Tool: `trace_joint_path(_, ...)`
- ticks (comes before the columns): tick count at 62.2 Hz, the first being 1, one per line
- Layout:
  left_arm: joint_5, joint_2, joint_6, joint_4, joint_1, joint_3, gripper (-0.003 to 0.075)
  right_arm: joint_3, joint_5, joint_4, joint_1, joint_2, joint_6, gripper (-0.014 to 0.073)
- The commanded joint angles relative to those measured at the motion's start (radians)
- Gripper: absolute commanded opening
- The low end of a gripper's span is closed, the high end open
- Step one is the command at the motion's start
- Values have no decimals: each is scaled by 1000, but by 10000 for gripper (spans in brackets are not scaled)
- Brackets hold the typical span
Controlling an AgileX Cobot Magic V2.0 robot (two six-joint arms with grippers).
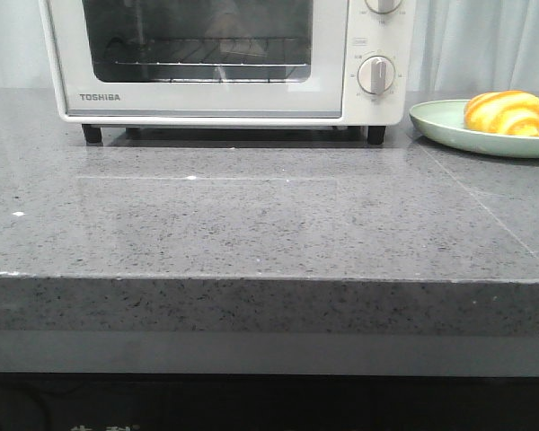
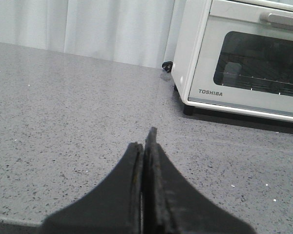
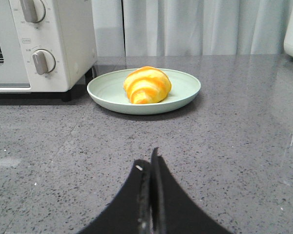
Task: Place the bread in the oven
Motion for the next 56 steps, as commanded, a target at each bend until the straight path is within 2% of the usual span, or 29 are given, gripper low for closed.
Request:
trace_joint_path(1,-84,-23,-4,-8,3,23,-18,4,-84,0,-3,-19,-9,-118)
trace_joint_path(42,-84,-23,-4,-8,3,23,-18,4,-84,0,-3,-19,-9,-118)
trace_joint_path(56,-158,-23,-4,-8,3,23,-18,4,-85,0,-3,-19,-9,-118)
